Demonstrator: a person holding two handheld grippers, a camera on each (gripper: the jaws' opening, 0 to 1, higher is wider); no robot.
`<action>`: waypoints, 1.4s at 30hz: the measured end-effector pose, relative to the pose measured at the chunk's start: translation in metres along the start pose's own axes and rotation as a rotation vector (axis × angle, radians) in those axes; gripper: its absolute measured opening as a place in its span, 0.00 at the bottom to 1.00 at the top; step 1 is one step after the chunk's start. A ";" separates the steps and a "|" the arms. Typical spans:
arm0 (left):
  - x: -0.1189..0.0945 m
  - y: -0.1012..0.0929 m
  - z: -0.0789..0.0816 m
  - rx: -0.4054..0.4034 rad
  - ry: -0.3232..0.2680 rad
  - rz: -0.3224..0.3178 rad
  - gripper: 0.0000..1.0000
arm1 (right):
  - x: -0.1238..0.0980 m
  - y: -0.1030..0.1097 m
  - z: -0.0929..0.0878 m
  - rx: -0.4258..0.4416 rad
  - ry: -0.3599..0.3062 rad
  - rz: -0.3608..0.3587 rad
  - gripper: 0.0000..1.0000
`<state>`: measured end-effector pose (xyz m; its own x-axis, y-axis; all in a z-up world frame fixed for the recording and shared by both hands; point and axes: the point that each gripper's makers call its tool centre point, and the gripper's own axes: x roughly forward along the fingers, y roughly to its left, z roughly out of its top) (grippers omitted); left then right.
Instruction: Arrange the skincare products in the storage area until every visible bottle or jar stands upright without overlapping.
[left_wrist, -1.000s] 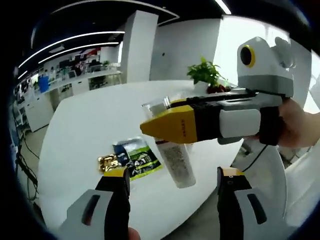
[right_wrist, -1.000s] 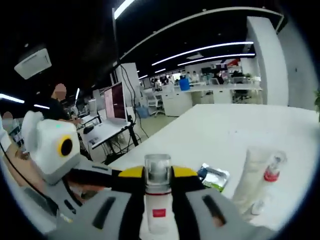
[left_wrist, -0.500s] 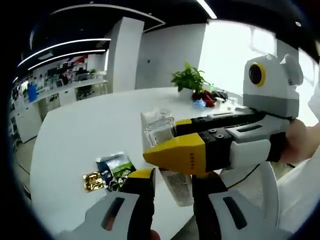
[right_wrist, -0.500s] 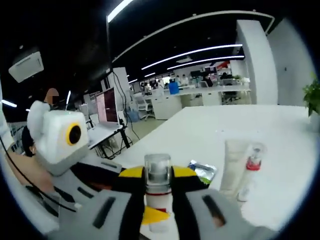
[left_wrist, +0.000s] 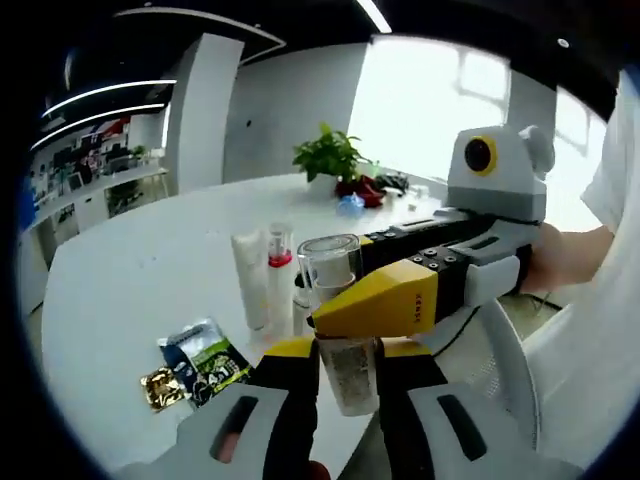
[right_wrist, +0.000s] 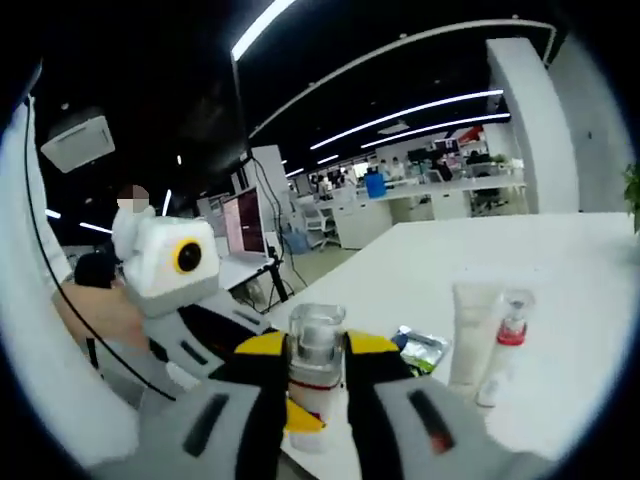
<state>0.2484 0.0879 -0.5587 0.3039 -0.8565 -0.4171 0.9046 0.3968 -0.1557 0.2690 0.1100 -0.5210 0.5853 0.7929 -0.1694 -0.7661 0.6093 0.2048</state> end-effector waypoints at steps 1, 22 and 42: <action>-0.001 -0.004 0.001 0.018 0.006 -0.025 0.18 | -0.002 0.002 0.001 -0.006 -0.001 0.013 0.23; 0.020 -0.013 0.020 0.241 0.095 -0.161 0.18 | -0.024 -0.006 0.016 -0.126 0.007 -0.022 0.22; 0.050 0.007 -0.011 0.317 0.209 -0.135 0.18 | -0.015 -0.026 -0.021 -0.213 0.132 -0.099 0.22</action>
<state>0.2666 0.0517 -0.5905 0.1385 -0.7957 -0.5897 0.9895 0.1362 0.0487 0.2751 0.0822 -0.5437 0.6314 0.7128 -0.3053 -0.7534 0.6571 -0.0243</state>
